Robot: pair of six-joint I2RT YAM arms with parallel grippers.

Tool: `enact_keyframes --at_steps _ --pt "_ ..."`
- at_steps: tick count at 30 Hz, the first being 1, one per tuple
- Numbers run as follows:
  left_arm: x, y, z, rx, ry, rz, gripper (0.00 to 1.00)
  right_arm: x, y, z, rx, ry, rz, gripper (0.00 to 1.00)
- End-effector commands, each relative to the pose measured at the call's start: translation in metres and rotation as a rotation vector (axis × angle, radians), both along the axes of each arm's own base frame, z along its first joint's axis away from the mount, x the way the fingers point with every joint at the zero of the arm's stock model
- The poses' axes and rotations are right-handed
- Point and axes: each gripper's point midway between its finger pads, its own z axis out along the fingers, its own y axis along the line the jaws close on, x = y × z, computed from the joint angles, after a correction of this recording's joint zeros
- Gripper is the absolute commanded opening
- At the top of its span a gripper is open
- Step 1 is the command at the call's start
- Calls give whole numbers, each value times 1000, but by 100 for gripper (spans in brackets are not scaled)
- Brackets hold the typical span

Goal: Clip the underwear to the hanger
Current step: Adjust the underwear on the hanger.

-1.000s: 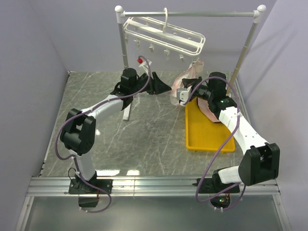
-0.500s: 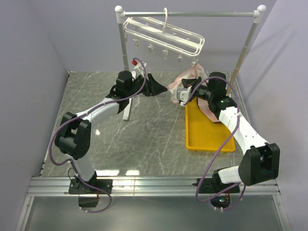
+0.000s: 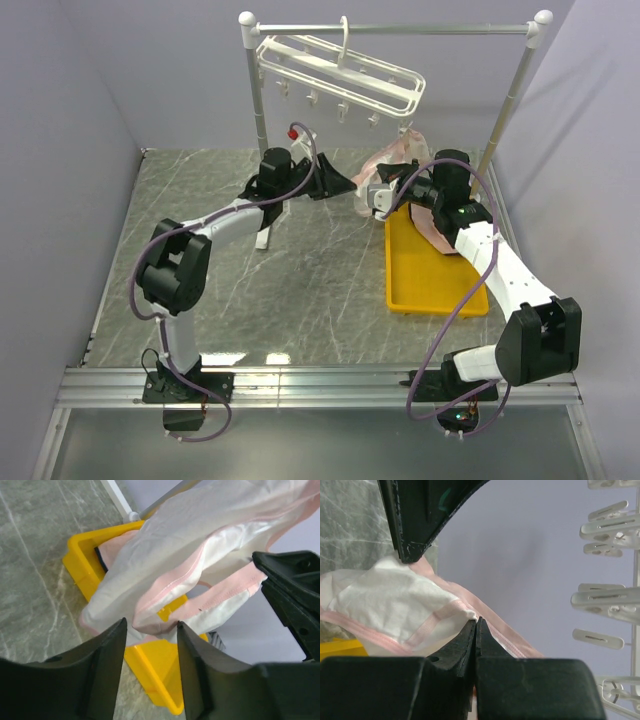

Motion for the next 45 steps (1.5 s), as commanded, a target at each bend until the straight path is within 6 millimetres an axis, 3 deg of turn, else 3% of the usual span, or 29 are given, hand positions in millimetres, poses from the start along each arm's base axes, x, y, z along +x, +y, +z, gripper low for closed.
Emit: enact_keyframes --at_steps 1,4,7,8,9,12,16,25,29,30,32,36,45 --pt "4 -11 39 -97 -72 -26 46 -5 2 40 27 -93 8 0" --pt "-1 -16 38 -114 -58 -49 38 -3 1 38 24 -92 2 0" --pt "-6 -11 43 -125 -55 -65 14 2 -2 37 17 -86 -21 31" --pt "-8 -8 44 -123 -53 -65 8 7 -3 34 12 -78 -36 47" --pt "-11 -5 47 -122 -62 -66 0 9 -3 34 9 -80 -43 50" --pt "-24 6 51 -90 -74 -78 0 20 -6 33 -3 -73 -69 57" --pt "-42 19 55 -35 -131 -87 0 33 -8 29 -40 -71 -91 61" --pt "-68 33 38 57 -246 -143 0 50 -20 21 -85 -83 -173 61" --pt "-59 36 36 130 -342 -126 0 32 -14 34 -41 -27 -114 61" --pt "-56 36 35 144 -353 -121 0 23 -11 27 -44 34 -92 60" --pt "-51 35 37 168 -390 -116 0 5 -3 43 -30 54 -18 60" --pt "-49 30 45 180 -433 -122 0 -22 2 36 -67 116 60 59" --pt "-41 27 49 210 -453 -94 0 -52 8 13 -178 169 143 56"
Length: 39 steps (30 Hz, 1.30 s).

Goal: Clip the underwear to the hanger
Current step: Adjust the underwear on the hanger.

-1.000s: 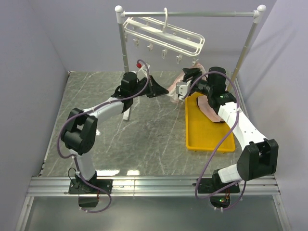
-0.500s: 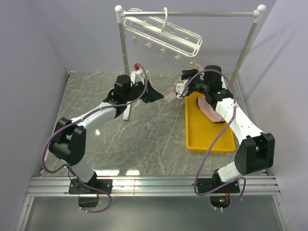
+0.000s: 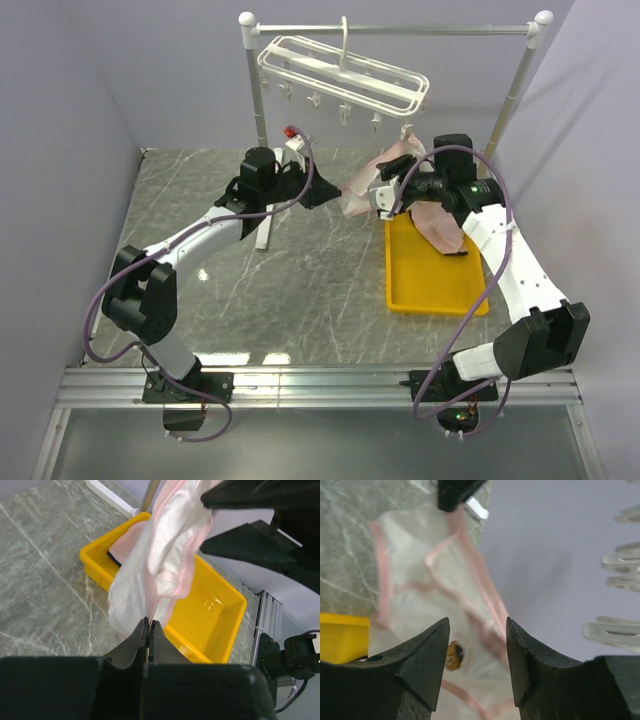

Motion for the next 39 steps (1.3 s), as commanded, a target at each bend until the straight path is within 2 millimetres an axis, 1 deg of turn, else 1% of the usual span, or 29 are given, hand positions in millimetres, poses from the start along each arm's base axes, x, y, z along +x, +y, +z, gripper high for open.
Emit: enact_keyframes --at_steps 1,2,3,4,5,7,9,11,12,14,16,18,19,20,21,23,24,25,28,30,31,32,34,35,36,38,39 --pt "6 -4 14 1 -54 16 0 -19 1 -1 -42 10 36 56" --pt "7 -3 13 -2 -49 19 0 -16 -1 -7 -55 27 20 56" --pt "6 -4 13 -10 -44 18 0 -9 -3 -7 -51 26 -6 56" --pt "7 -3 13 -16 -40 19 0 1 -9 -15 -51 64 -59 57" --pt "7 -4 13 -22 -37 18 0 6 -12 -16 -55 70 -72 57" --pt "10 -4 9 -17 -16 28 0 18 -19 -7 -7 63 -117 59" --pt "14 -5 8 -9 -11 38 0 21 -19 -2 13 35 -110 61" --pt "23 -3 -1 5 17 80 0 20 -19 4 23 7 -104 61" --pt "27 -1 0 0 29 94 0 20 -19 7 37 -10 -103 61" --pt "39 4 -8 -21 94 141 0 19 -19 14 69 -3 -117 61" --pt "47 10 -18 -38 147 190 0 16 -17 20 80 8 -119 61" --pt "58 16 -28 -33 185 259 0 19 -19 25 94 -2 -136 61" --pt "65 19 -36 -32 218 291 0 19 -19 26 108 1 -147 61" --pt "67 19 -40 -32 234 307 0 18 -19 29 109 -10 -149 61" --pt "73 22 -47 -30 266 349 0 18 -21 28 105 -13 -154 60" --pt "76 21 -52 -38 298 364 1 16 -21 29 111 -19 -157 60" --pt "80 21 -58 -40 318 380 2 16 -21 27 108 -14 -156 60" --pt "81 20 -60 -41 330 391 2 15 -22 29 107 -24 -158 60" --pt "85 18 -63 -54 354 403 3 15 -22 31 111 -29 -162 60" --pt "88 16 -58 -65 342 395 6 14 -23 32 110 -28 -164 60" --pt "87 14 -52 -83 326 378 8 14 -24 34 110 -34 -166 60" --pt "86 12 -48 -93 319 363 10 14 -24 32 108 -31 -165 60" --pt "83 8 -37 -102 278 330 17 13 -23 34 110 -36 -162 60" --pt "81 5 -27 -120 250 302 22 13 -23 33 111 -36 -162 60" --pt "79 6 -22 -128 235 296 25 13 -23 34 111 -38 -160 60" --pt "73 5 -15 -143 217 270 30 13 -23 34 112 -39 -161 60" --pt "71 5 -15 -141 210 263 31 13 -23 34 111 -41 -160 60"
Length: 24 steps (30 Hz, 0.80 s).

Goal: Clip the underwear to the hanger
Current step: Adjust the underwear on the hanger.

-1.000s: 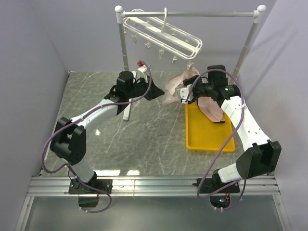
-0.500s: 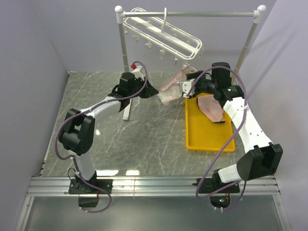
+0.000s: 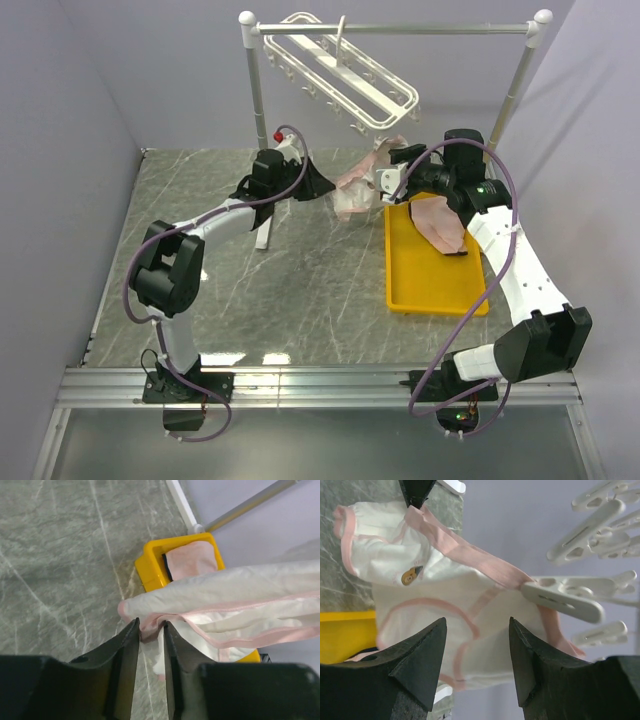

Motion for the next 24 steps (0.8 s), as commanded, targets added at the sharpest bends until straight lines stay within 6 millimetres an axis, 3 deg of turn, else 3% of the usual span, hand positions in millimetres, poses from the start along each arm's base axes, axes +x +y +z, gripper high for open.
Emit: enact_keyframes --at_steps 1,13,17,18,24 --pt "-7 -7 59 -79 -148 -57 32 -4 1 20 26 -55 -2 60" --pt "-17 8 90 -32 -288 -96 63 -4 1 35 82 -78 -21 60" --pt "-24 26 102 6 -352 -95 66 -6 1 50 164 -59 -41 60" --pt "-28 32 117 20 -412 -93 66 -8 2 55 209 -33 -53 60" --pt "-37 53 156 140 -701 -90 67 -22 9 88 510 88 -111 60"
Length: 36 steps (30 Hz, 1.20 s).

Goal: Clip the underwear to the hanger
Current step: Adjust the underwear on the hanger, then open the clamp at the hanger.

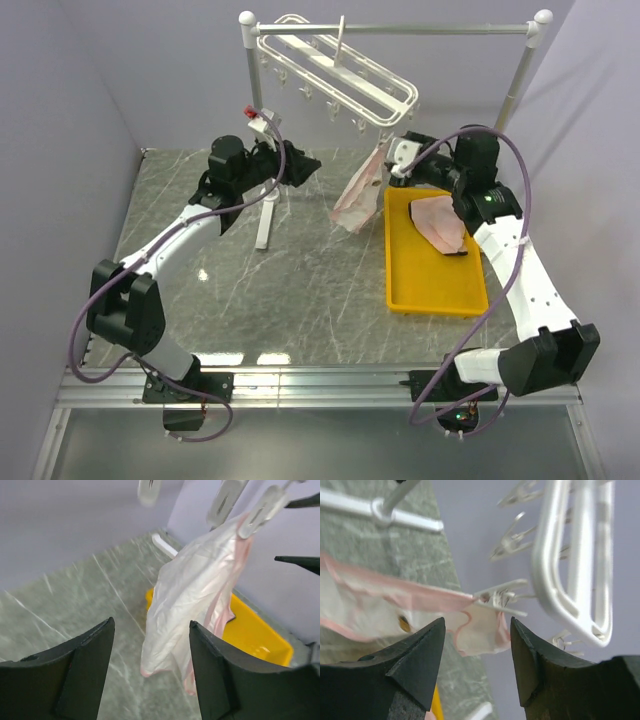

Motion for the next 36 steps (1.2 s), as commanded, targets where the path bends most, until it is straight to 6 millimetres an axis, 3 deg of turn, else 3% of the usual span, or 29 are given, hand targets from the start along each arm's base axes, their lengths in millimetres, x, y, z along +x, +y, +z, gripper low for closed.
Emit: enact_keyframes --at_steps 1,5,6,7,12,18,22,27,28,29,33,36 --pt "-6 7 47 65 -282 -9 67 -20 5 57 283 17 -28 62" --pt "9 4 75 69 -393 7 71 -27 11 65 447 118 -30 67" --pt "14 5 81 59 -401 32 75 -31 12 67 489 152 -31 75" --pt "19 7 93 50 -415 60 76 -32 15 66 510 176 -26 76" --pt "27 4 95 32 -409 59 78 -36 18 78 656 251 -31 79" --pt "20 -19 98 -38 -393 -47 78 -31 22 73 721 327 -41 79" --pt "24 -30 110 -67 -395 -40 73 -23 23 69 724 377 -63 73" --pt "44 -44 116 -94 -358 -7 70 -15 29 58 725 410 -65 69" --pt "47 -44 127 -110 -368 3 68 -15 31 54 724 413 -65 69" --pt "54 -47 122 -115 -346 15 68 -15 34 56 727 399 -52 68" --pt "57 -56 133 -155 -364 -5 63 -9 37 55 737 360 -49 64" --pt "54 -63 133 -157 -363 -31 51 -1 41 56 754 351 -51 62"
